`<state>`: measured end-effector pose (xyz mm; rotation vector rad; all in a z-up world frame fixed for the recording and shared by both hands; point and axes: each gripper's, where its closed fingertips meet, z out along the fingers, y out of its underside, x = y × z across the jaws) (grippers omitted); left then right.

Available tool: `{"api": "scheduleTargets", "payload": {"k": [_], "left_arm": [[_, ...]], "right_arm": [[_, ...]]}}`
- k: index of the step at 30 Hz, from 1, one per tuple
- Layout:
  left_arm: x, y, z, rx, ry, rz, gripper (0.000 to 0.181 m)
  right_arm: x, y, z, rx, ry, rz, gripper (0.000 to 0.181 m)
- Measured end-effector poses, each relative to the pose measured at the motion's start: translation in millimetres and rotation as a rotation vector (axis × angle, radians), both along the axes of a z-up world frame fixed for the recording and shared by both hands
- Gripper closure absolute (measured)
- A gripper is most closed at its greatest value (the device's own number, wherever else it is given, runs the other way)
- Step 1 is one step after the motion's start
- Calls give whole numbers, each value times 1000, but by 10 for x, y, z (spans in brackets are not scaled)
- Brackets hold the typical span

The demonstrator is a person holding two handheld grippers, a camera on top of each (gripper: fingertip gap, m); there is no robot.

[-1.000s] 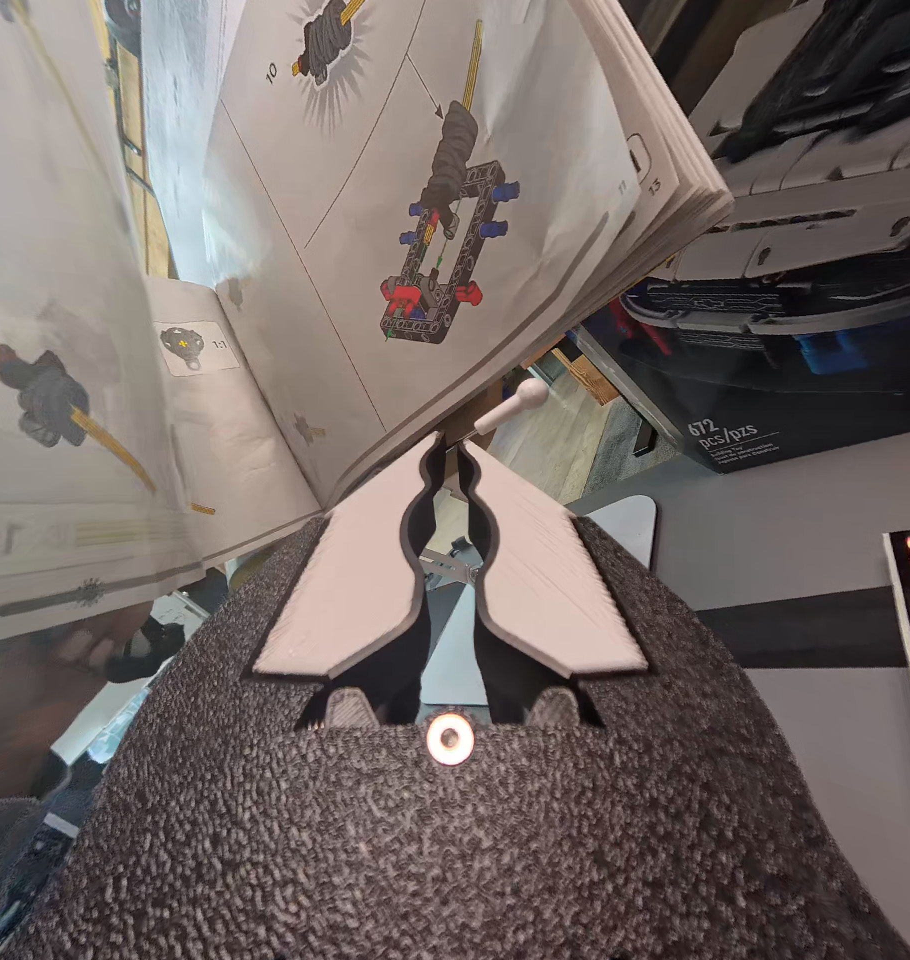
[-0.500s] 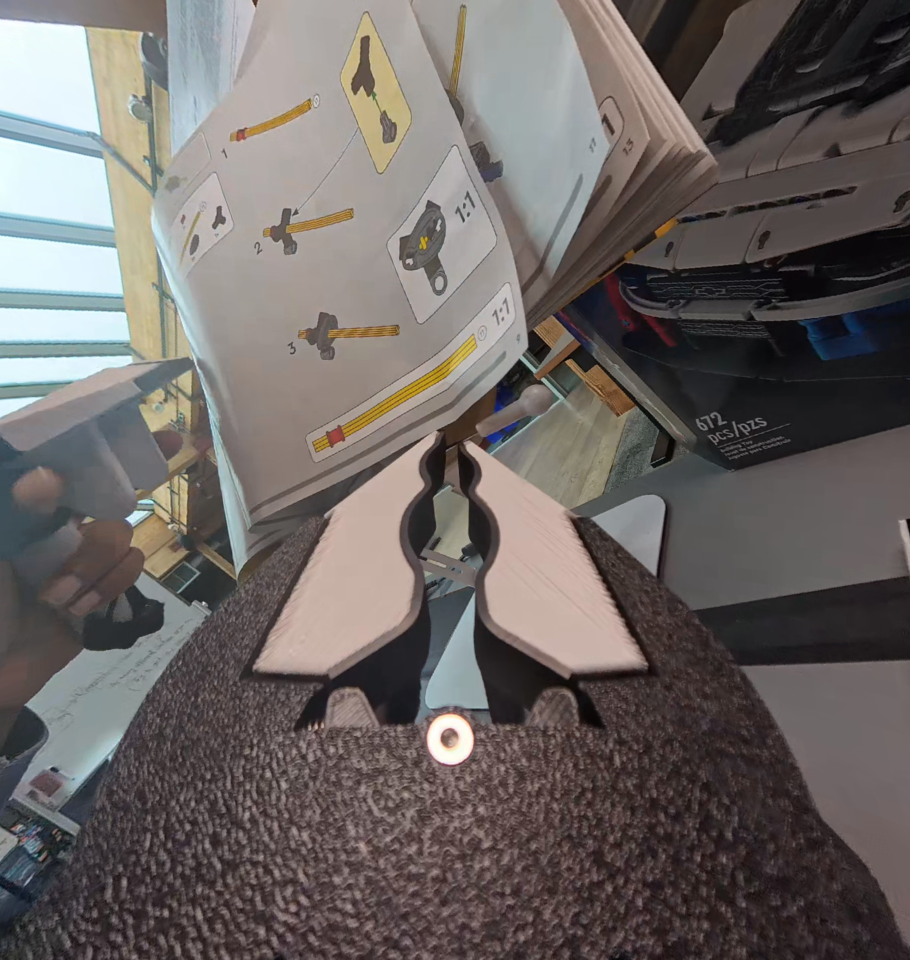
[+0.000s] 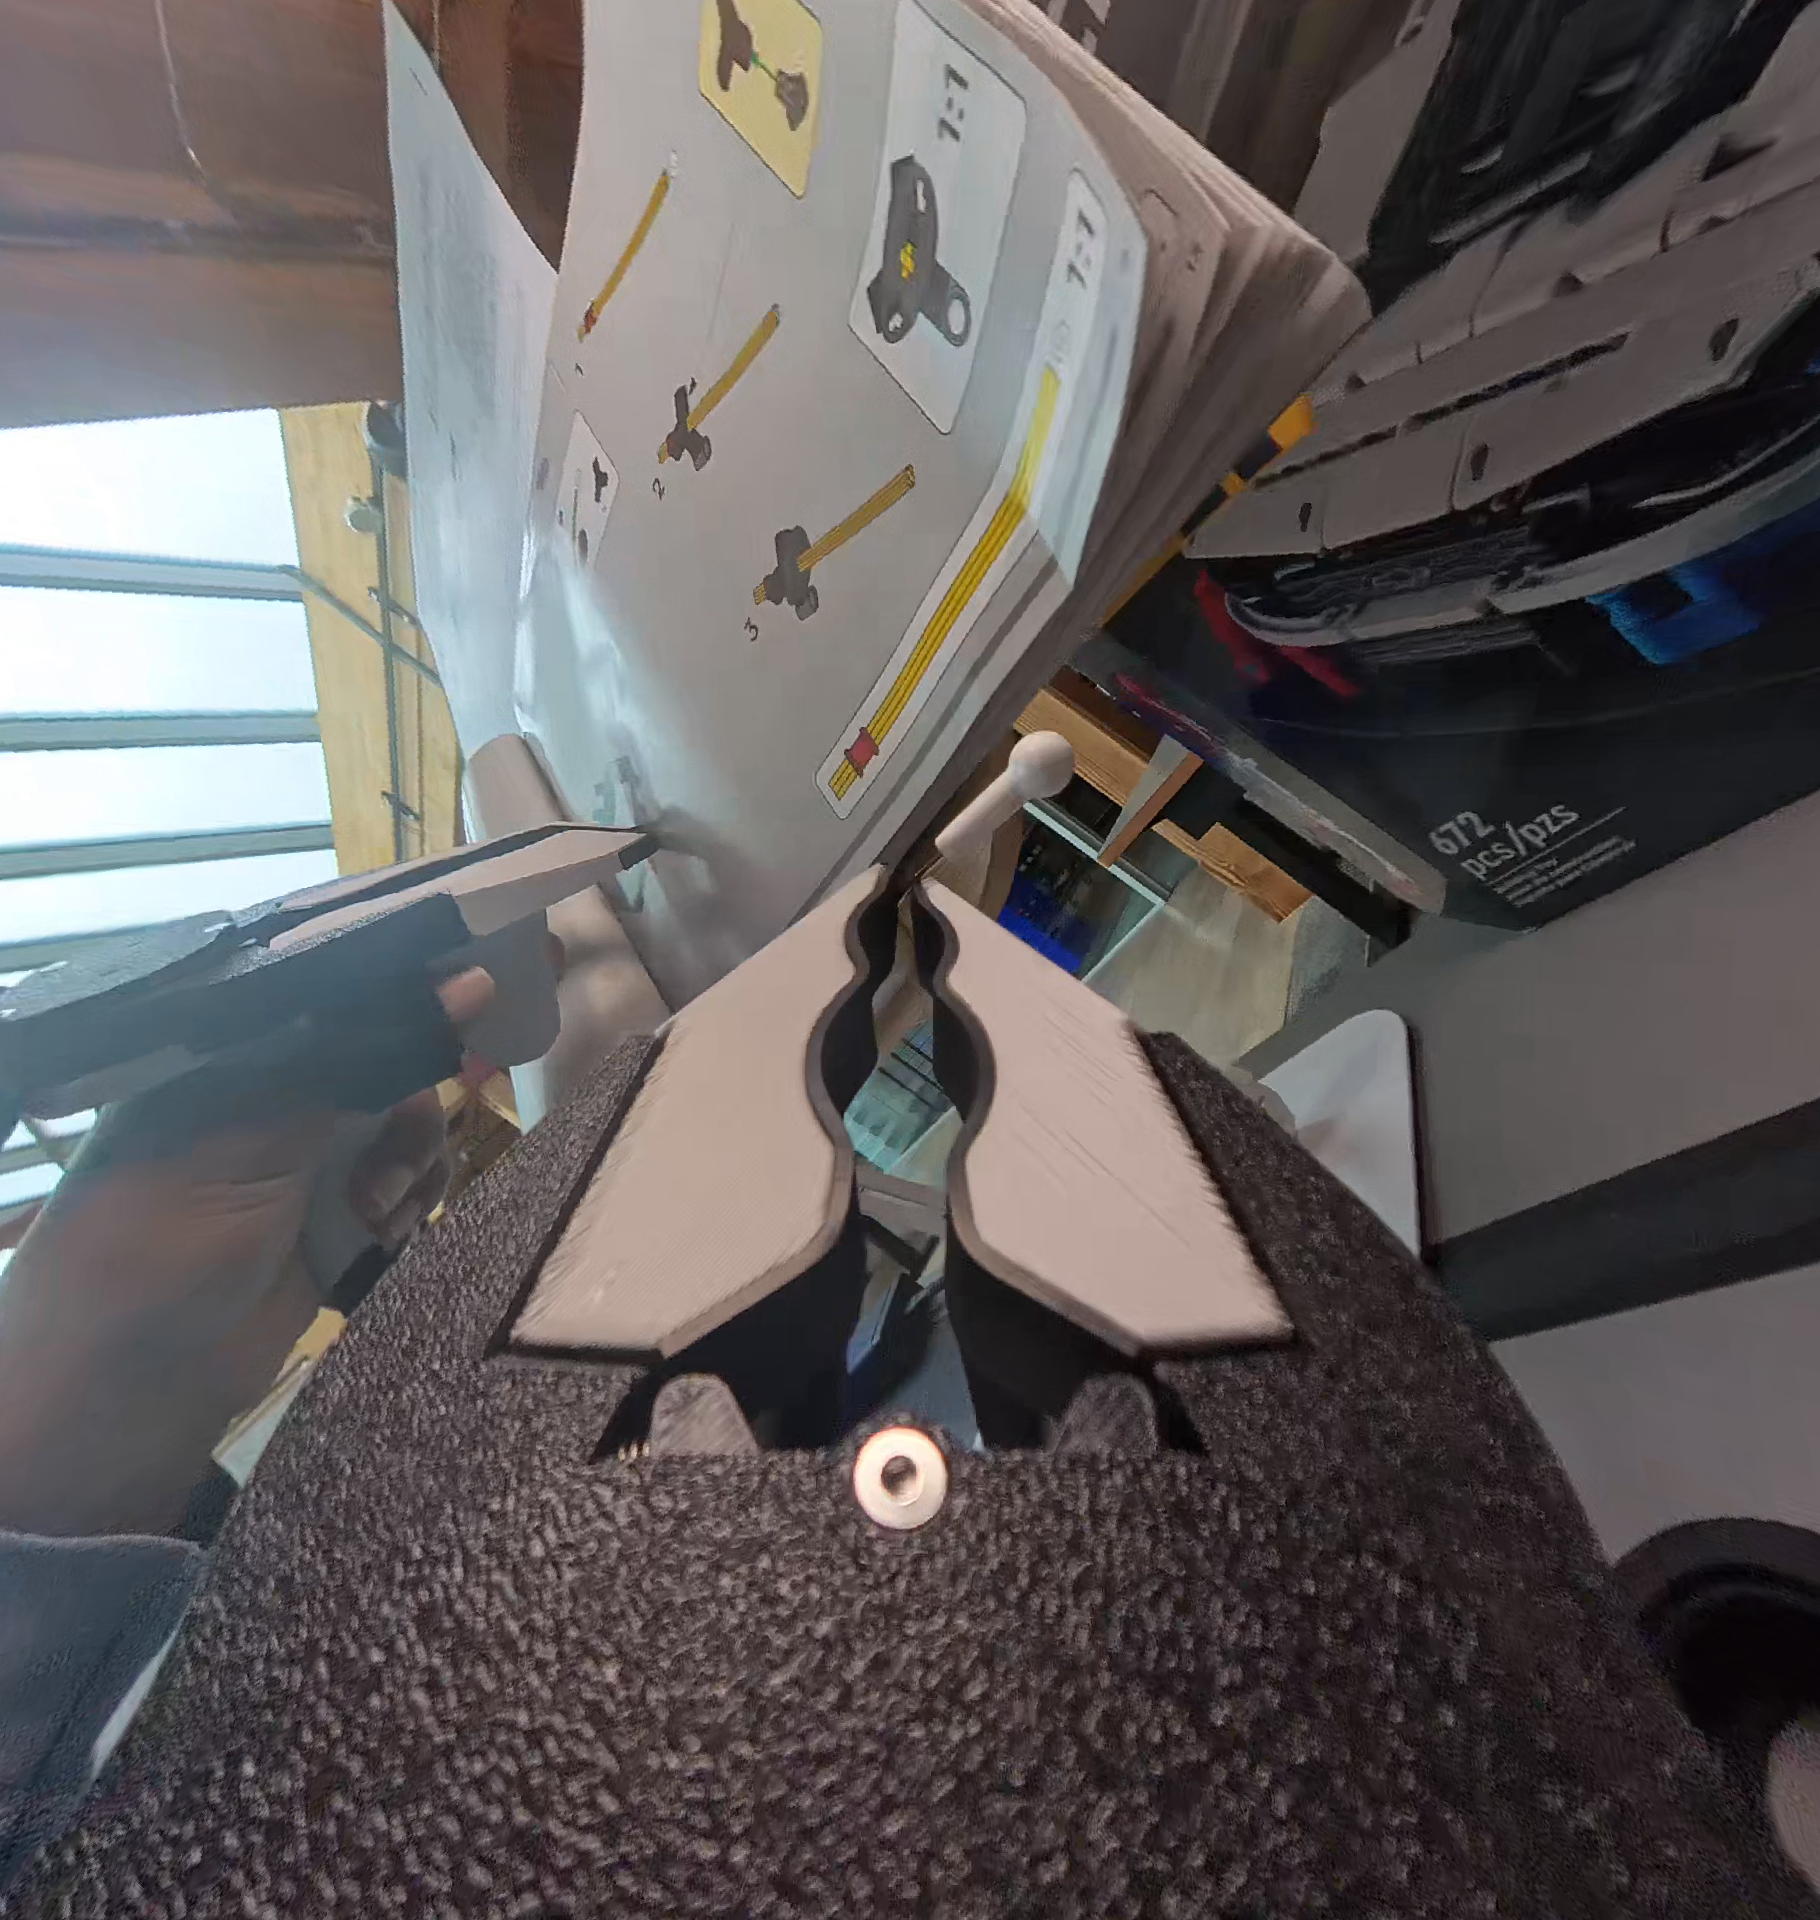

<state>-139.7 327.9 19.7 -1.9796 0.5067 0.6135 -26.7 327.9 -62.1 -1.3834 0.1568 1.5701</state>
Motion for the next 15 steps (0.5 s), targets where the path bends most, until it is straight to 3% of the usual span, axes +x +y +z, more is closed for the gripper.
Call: {"api": "scheduleTargets", "payload": {"k": [1,8,11,15], "left_arm": [[2,-2,-3,3,-2,-2,167],[17,-8,-22,3,41,1,166],[48,-25,-18,6,24,-22,166],[61,-62,-12,7,-12,-63,165]], "right_arm": [[6,-3,37,38,-42,-27,180],[-131,-123,421,405,-438,-190,180],[-418,-217,596,648,-733,-157,180],[-786,-283,568,962,-1172,-67,181]]}}
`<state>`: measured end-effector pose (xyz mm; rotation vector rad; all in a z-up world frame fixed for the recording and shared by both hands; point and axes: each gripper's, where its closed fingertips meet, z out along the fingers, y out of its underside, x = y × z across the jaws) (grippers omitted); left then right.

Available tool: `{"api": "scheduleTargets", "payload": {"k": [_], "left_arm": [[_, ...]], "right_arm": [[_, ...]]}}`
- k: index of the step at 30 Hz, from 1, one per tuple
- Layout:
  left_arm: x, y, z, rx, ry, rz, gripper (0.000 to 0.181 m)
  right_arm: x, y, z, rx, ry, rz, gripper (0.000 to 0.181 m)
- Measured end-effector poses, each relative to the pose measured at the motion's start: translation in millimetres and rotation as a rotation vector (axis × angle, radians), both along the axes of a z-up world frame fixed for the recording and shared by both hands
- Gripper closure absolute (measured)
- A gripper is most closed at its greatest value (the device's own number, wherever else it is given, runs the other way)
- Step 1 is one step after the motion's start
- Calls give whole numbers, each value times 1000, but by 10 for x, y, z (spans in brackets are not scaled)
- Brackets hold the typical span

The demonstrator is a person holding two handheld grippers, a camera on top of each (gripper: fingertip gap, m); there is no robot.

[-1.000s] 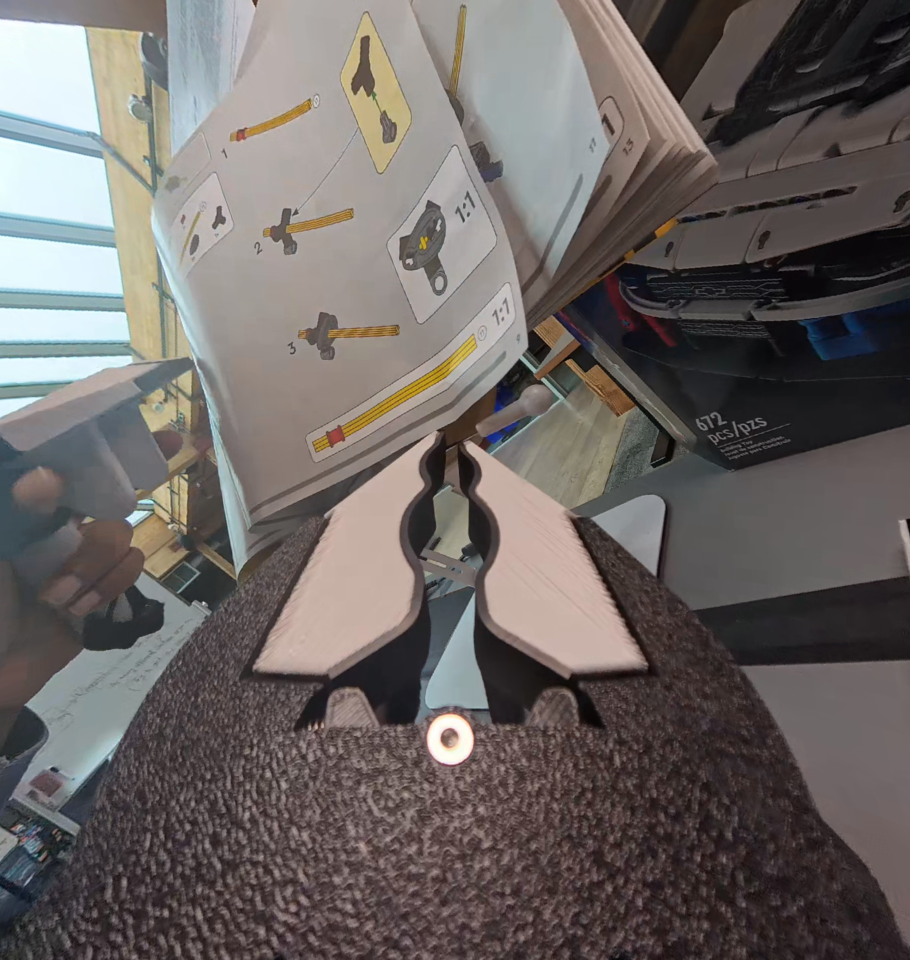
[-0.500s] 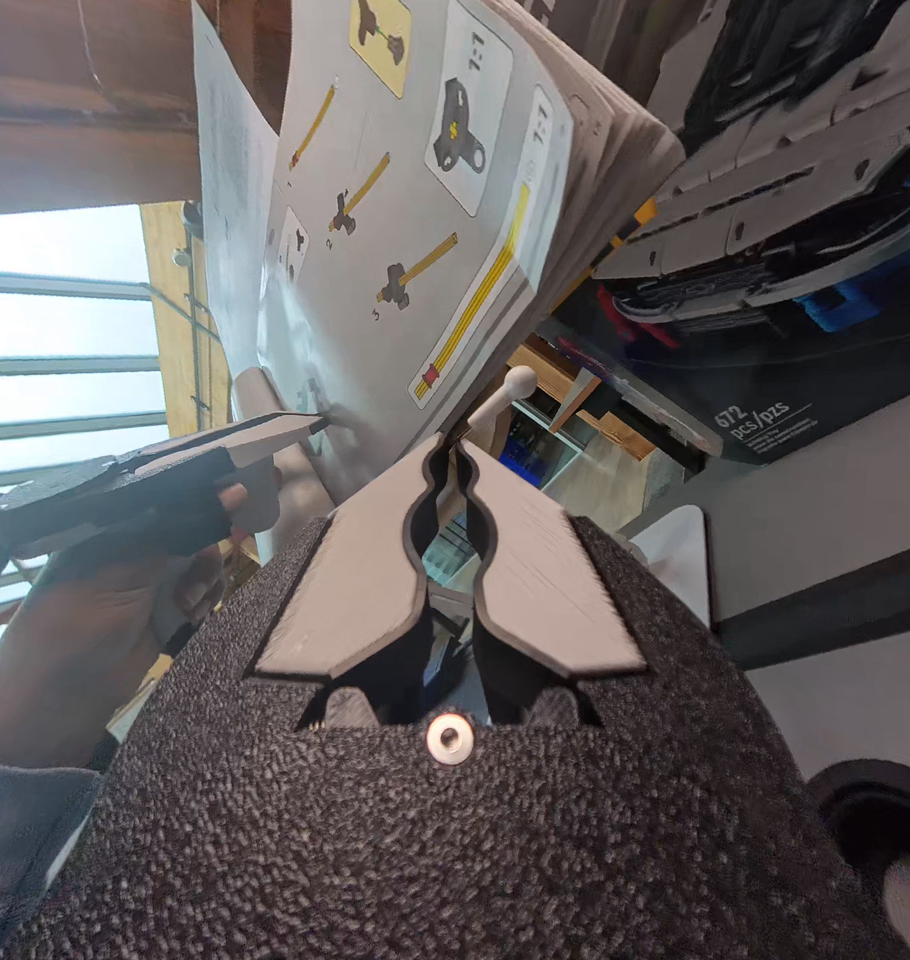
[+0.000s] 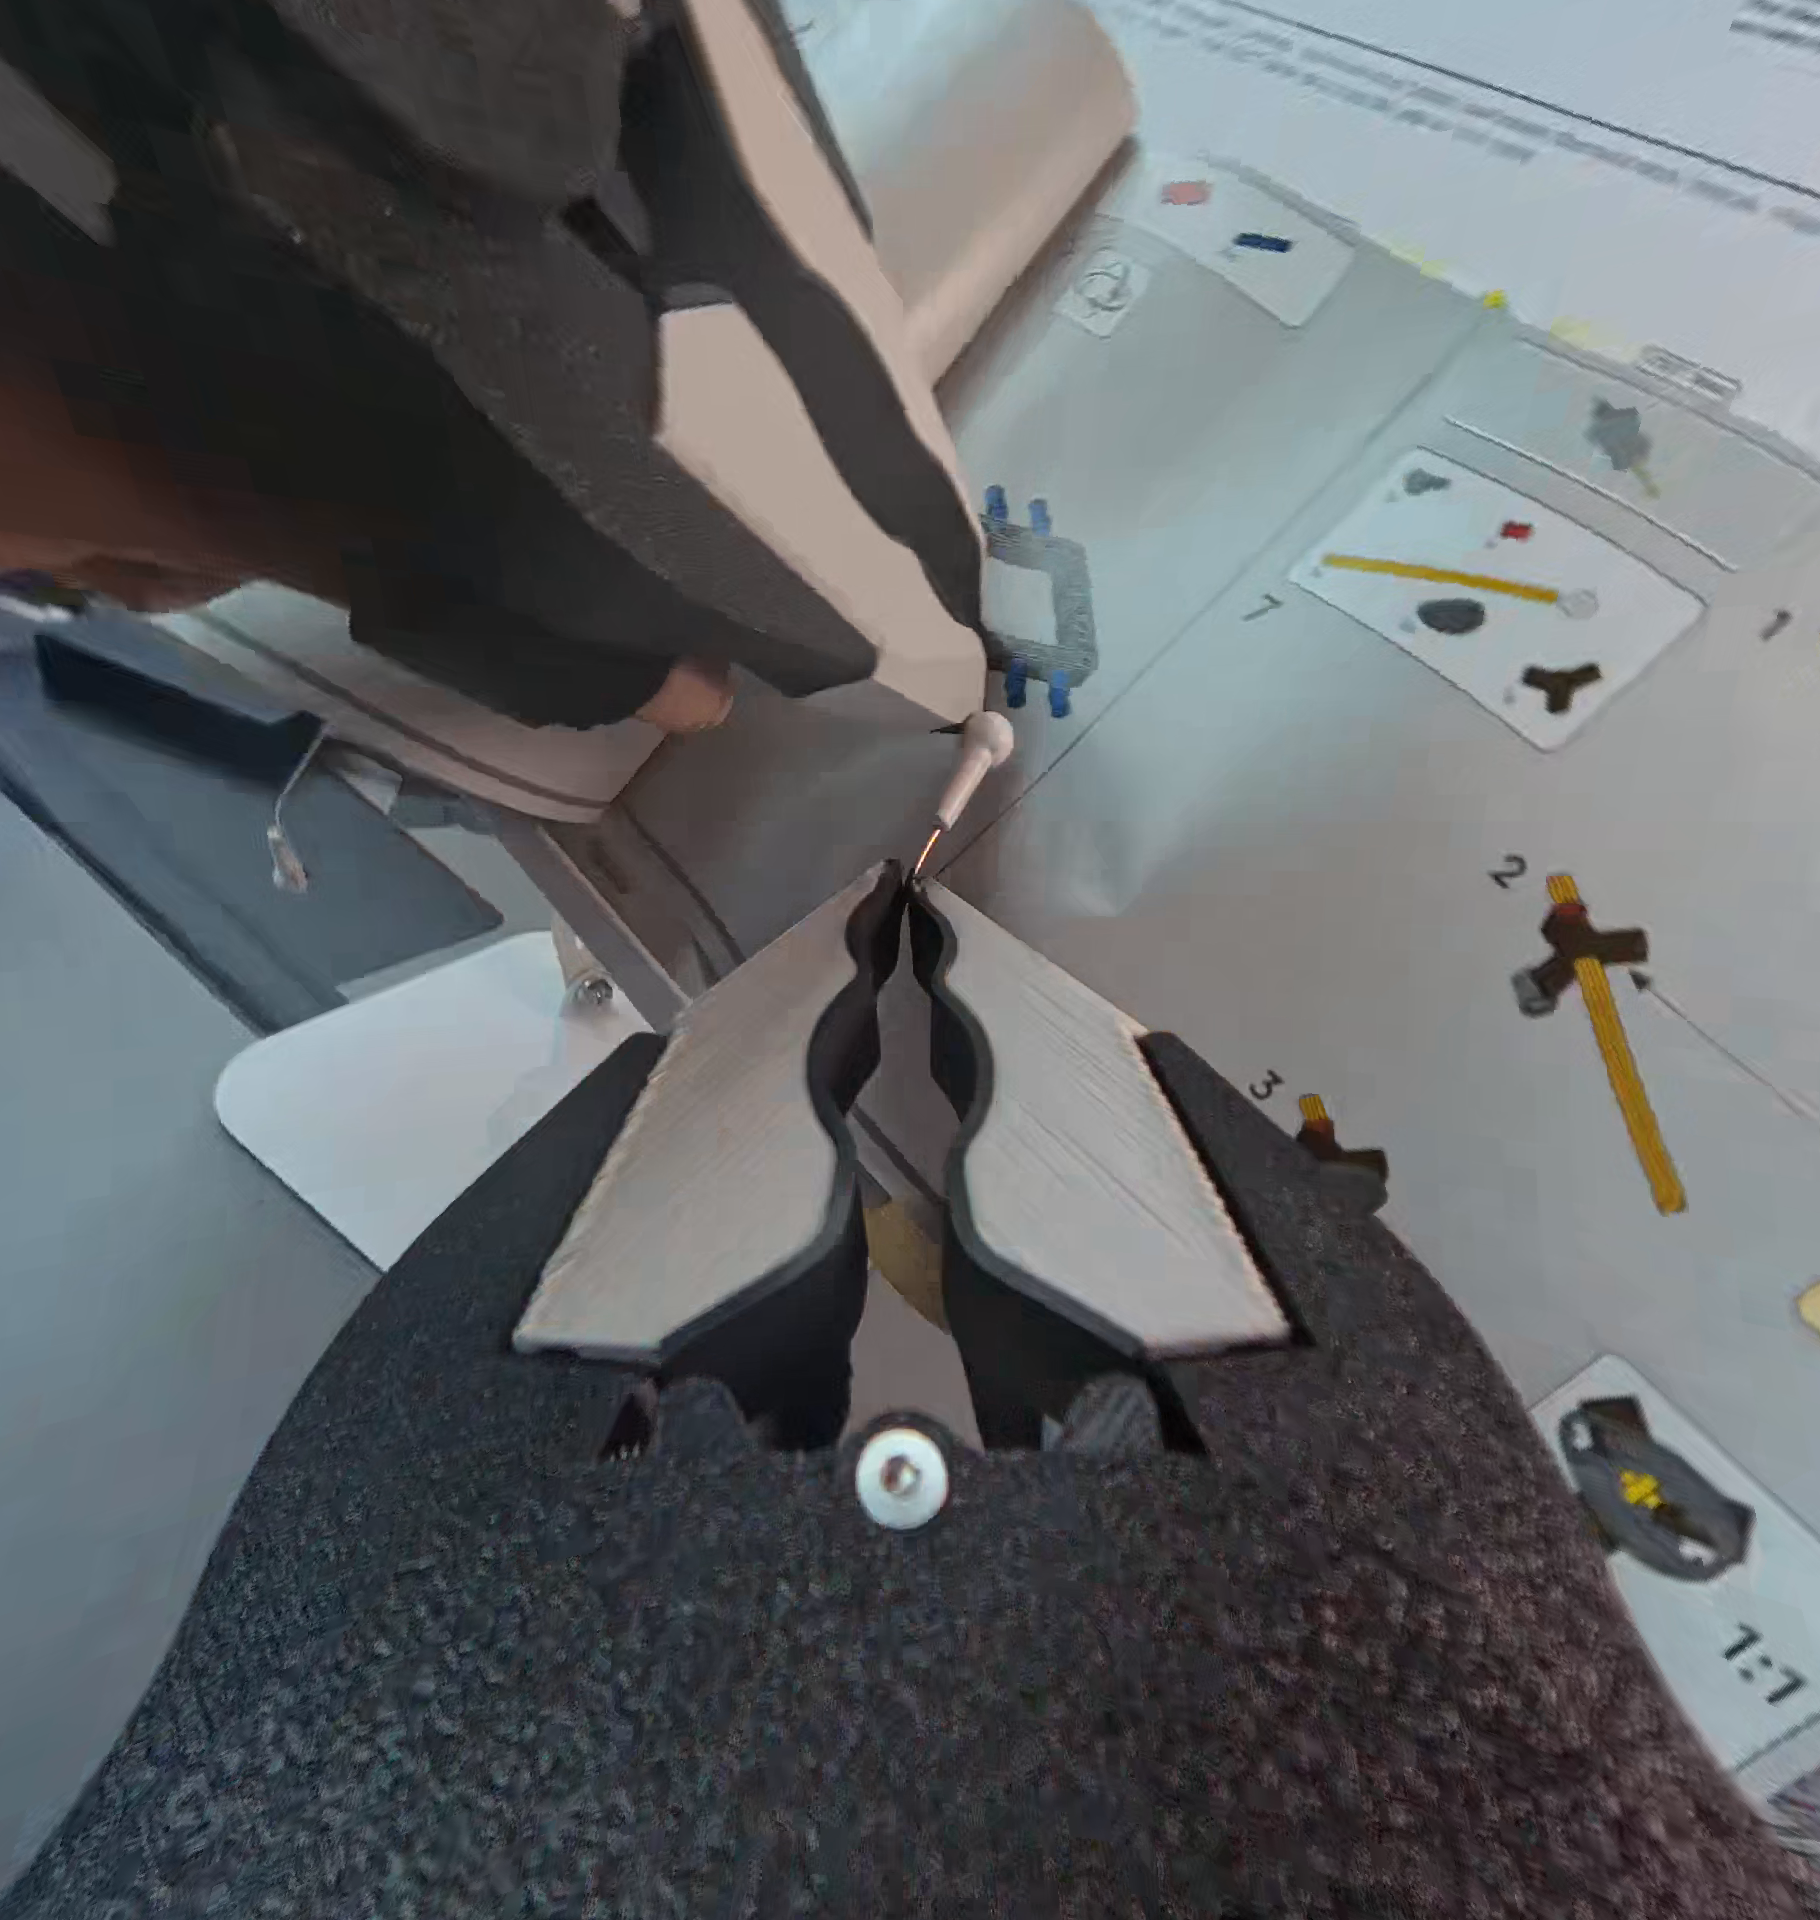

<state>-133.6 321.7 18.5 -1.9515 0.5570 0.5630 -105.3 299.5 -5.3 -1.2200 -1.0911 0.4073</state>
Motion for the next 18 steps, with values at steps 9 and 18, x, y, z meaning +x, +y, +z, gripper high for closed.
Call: {"api": "scheduleTargets", "payload": {"k": [9,18], "left_arm": [[-302,-447,-60,59,-61,-23,160],[-1137,-695,-564,-7,-82,107,160]], "right_arm": [[-140,-96,-210,138,-360,69,178],[394,89,-181,-128,-122,-67,173]]}}
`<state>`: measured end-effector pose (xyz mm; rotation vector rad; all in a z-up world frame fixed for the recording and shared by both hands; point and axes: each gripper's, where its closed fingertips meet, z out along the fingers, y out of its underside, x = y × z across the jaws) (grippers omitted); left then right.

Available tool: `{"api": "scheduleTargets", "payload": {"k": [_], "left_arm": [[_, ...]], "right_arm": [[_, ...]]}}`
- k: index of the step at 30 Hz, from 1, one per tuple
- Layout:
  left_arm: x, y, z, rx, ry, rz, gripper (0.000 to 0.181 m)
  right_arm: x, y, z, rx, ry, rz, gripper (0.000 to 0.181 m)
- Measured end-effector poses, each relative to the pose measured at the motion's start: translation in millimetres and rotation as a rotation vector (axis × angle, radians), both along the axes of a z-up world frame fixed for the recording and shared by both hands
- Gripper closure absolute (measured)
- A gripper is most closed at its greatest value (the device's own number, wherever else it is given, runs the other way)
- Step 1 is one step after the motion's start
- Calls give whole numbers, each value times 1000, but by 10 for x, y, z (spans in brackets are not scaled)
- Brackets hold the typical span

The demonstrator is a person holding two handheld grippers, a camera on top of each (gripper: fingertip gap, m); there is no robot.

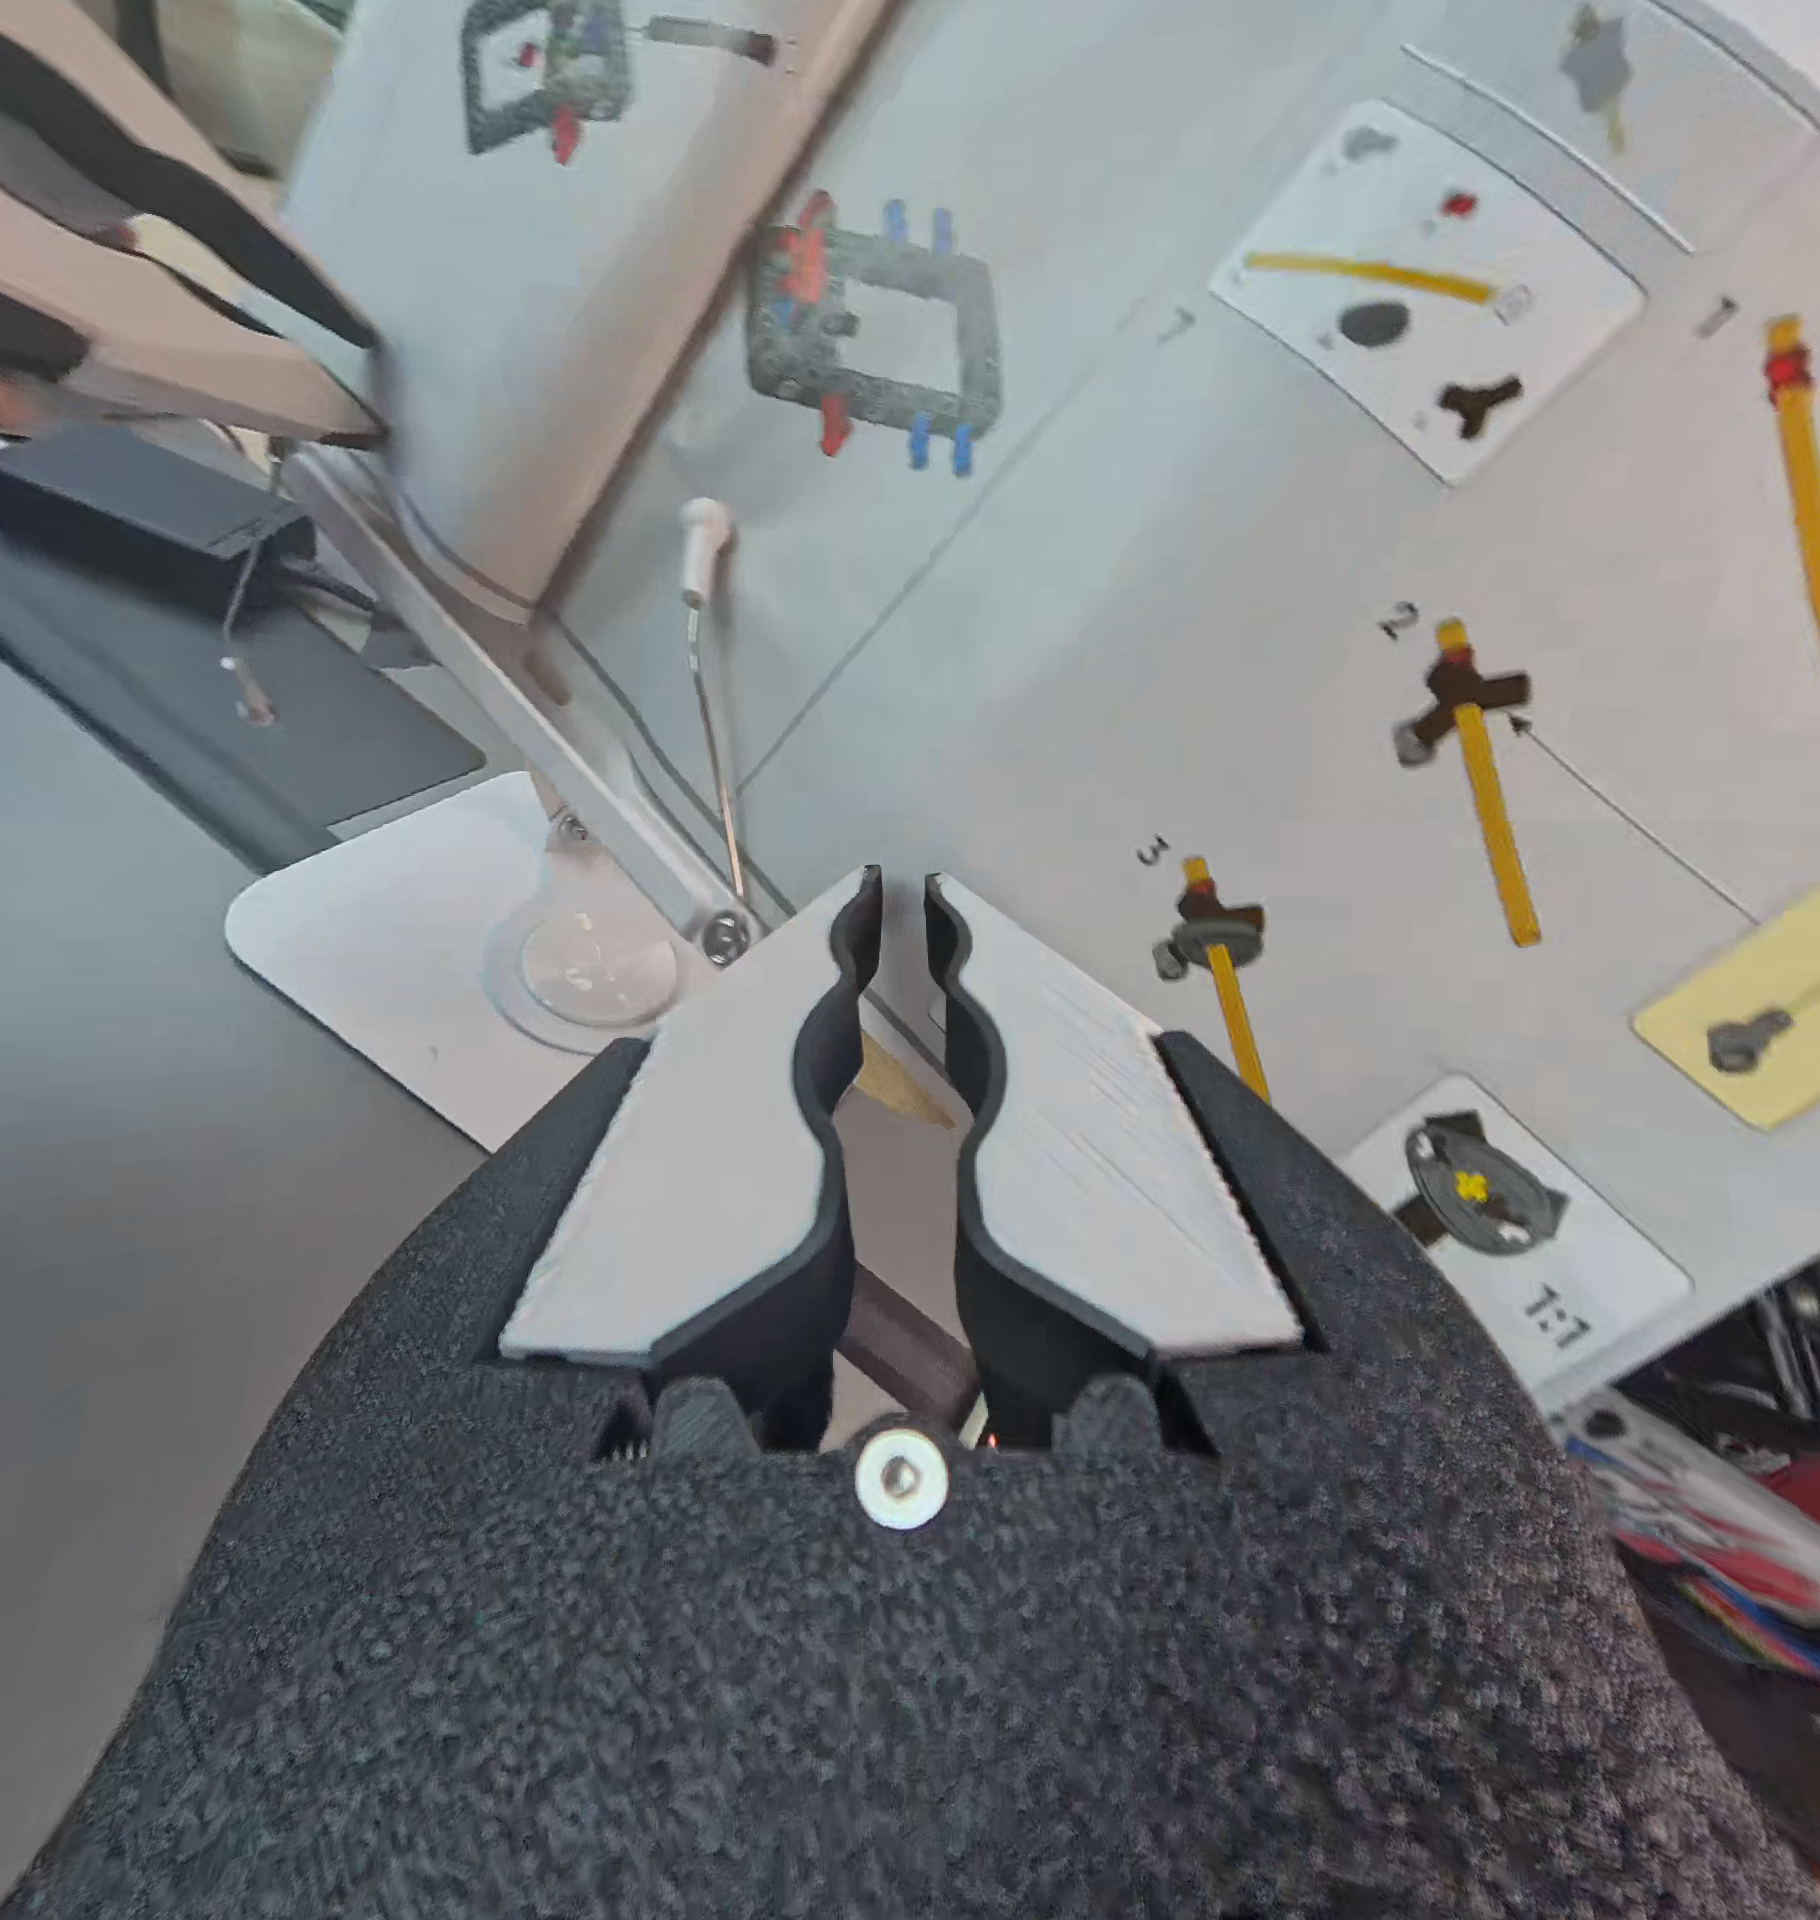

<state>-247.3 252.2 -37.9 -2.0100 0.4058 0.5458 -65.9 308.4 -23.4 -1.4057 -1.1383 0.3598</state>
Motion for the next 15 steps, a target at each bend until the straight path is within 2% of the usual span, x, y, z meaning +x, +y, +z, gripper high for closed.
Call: {"api": "scheduleTargets", "payload": {"k": [2,7,15], "left_arm": [[-95,-7,-67,-2,-28,8,159],[-106,-32,-82,15,-68,9,160],[26,-186,-80,1,-15,-23,163]], "right_arm": [[119,124,-49,-18,12,-52,181],[94,266,-40,39,-46,-95,181],[30,544,-46,40,-47,-132,181]]}}
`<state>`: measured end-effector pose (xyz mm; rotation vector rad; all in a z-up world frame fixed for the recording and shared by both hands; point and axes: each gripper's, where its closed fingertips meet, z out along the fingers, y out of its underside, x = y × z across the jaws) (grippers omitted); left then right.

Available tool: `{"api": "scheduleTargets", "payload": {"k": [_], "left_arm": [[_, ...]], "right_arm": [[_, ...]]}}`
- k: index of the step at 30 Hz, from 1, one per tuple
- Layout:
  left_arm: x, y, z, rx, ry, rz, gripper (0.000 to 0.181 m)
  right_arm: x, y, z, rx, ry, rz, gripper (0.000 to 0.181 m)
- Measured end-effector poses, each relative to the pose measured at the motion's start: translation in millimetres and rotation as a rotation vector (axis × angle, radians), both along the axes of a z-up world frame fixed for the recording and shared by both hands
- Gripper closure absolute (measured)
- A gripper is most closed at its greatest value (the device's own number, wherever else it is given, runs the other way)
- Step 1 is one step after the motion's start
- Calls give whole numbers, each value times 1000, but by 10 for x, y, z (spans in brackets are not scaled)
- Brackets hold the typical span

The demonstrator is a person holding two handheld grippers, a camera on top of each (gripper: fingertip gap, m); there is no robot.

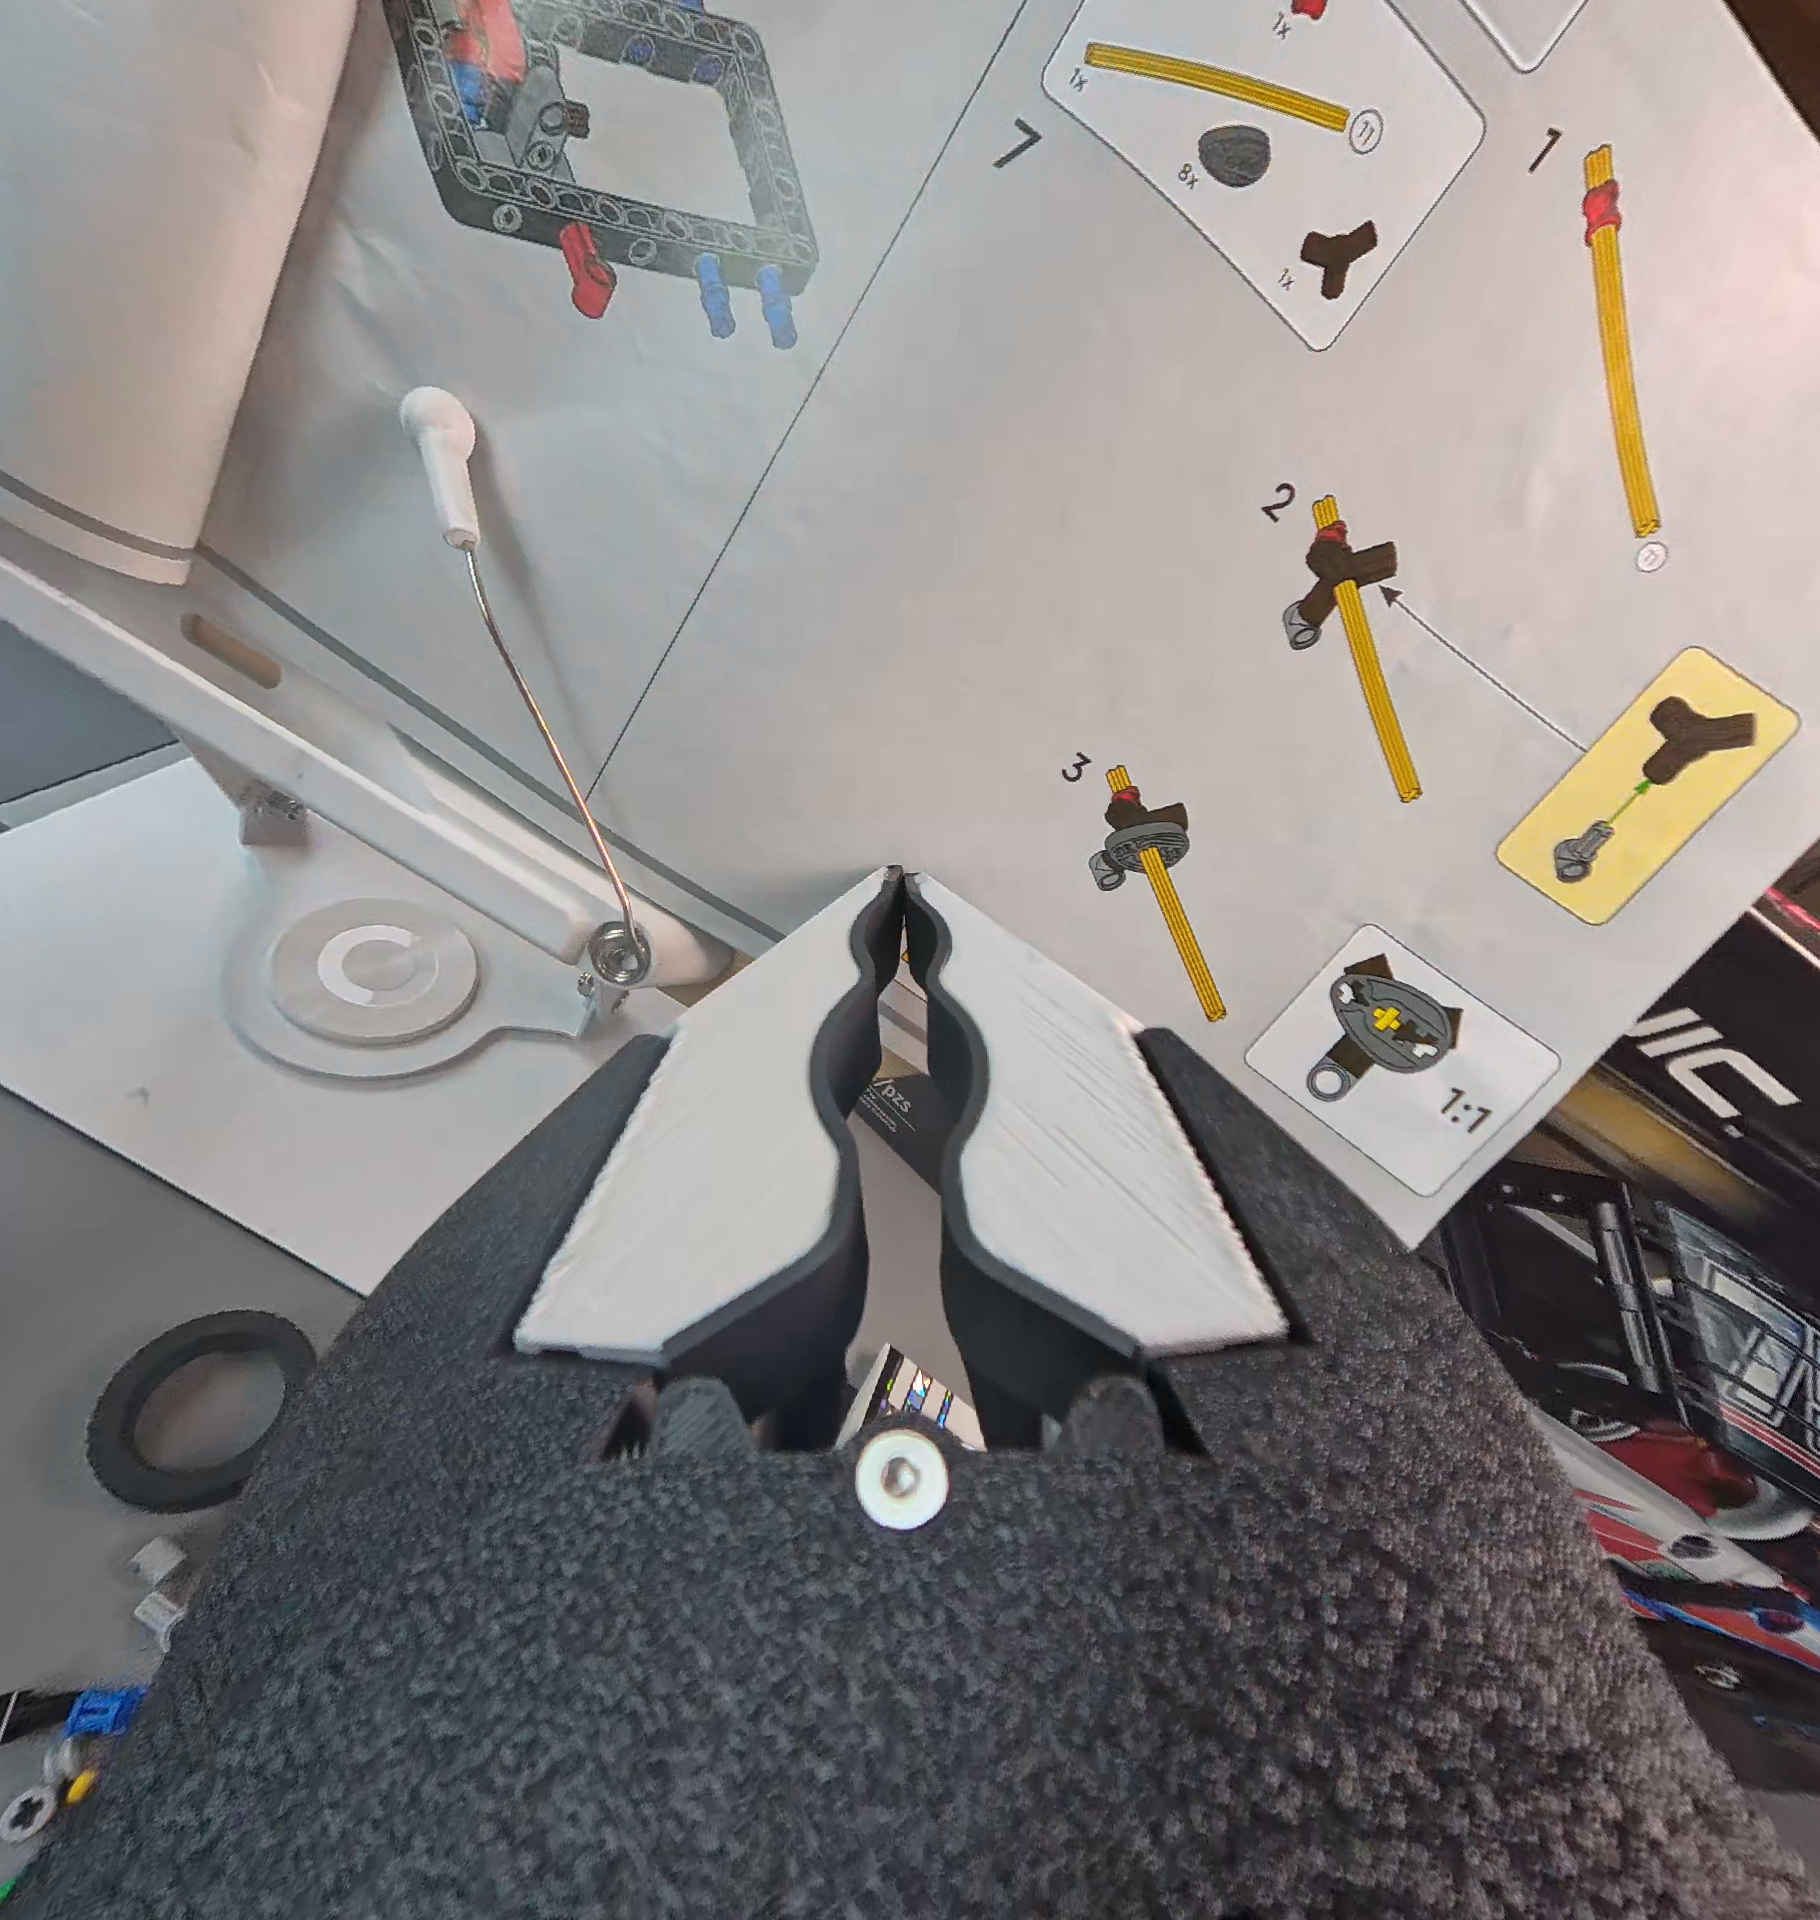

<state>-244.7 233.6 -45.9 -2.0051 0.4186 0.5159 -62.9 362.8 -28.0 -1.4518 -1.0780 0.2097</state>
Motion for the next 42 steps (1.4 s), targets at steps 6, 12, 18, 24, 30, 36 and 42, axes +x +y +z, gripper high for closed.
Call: {"api": "scheduleTargets", "payload": {"k": [6,12,18,24,30,36,42], "left_arm": [[59,-58,-9,3,-21,-11,161],[95,-161,94,92,-234,-13,157],[219,-433,289,219,-361,-33,152],[811,-1012,417,277,-510,-220,146],[1364,-1788,17,174,-522,-378,145],[1742,-2302,-588,56,-621,-475,142],[1668,-2235,-687,76,-605,-457,137]], "right_arm": [[31,-91,64,-36,46,46,174],[372,-837,165,-121,160,211,169],[783,-1652,-114,-266,175,333,163],[1032,-2164,-343,-371,185,407,161],[1174,-2960,-775,-428,-7,621,165],[1113,-3510,-1290,-392,-176,790,165],[903,-3448,-1364,-381,-93,754,165]]}}
